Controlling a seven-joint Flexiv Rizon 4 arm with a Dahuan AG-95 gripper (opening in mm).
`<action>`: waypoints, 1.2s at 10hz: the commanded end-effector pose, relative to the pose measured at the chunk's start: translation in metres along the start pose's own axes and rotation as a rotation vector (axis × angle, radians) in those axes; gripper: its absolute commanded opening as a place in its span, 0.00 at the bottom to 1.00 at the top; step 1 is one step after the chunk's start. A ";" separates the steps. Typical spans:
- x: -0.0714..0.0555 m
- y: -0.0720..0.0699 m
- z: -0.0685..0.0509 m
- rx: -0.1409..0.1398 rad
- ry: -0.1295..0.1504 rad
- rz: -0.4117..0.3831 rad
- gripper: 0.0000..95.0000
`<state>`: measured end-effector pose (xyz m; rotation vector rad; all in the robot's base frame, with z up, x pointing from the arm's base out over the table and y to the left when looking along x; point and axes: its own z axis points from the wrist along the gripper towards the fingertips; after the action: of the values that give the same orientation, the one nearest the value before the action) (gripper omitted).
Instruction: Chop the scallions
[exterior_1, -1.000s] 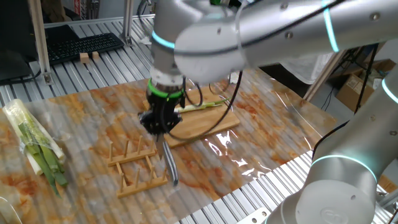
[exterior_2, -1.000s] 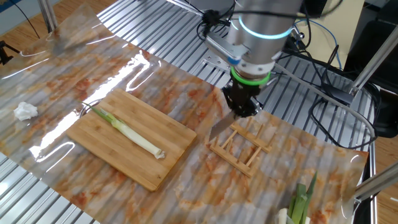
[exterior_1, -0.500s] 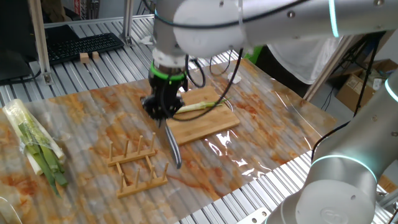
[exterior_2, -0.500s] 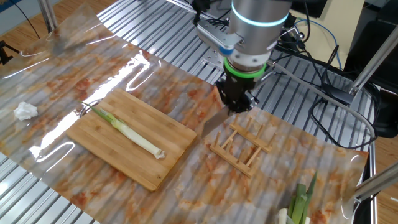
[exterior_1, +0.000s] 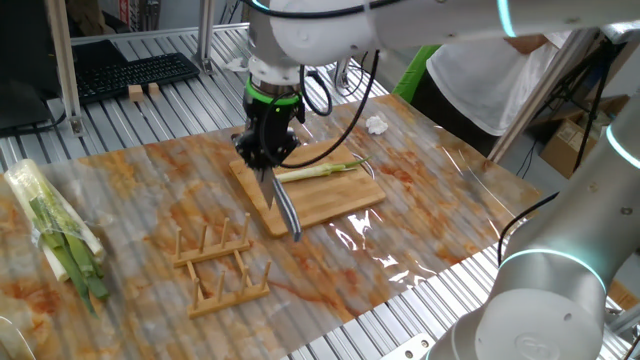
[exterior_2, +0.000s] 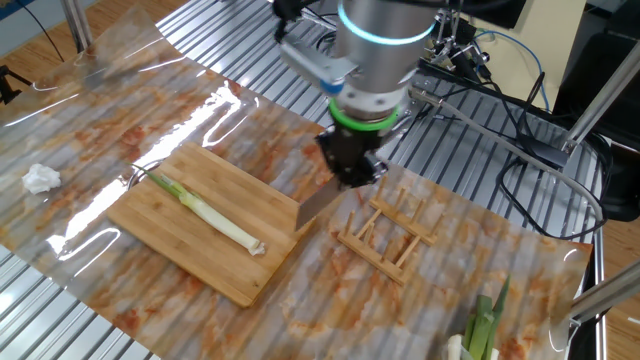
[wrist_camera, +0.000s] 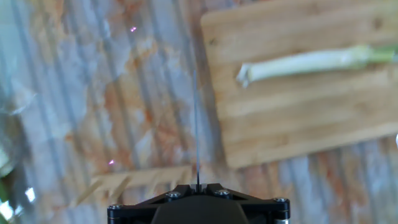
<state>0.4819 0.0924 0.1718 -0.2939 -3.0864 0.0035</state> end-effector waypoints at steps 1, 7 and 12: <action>-0.018 -0.009 0.003 0.008 -0.007 -0.016 0.00; -0.060 -0.044 0.029 0.002 -0.021 -0.088 0.00; -0.082 -0.066 0.051 -0.008 -0.040 -0.135 0.00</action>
<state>0.5475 0.0102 0.1161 -0.0848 -3.1420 -0.0068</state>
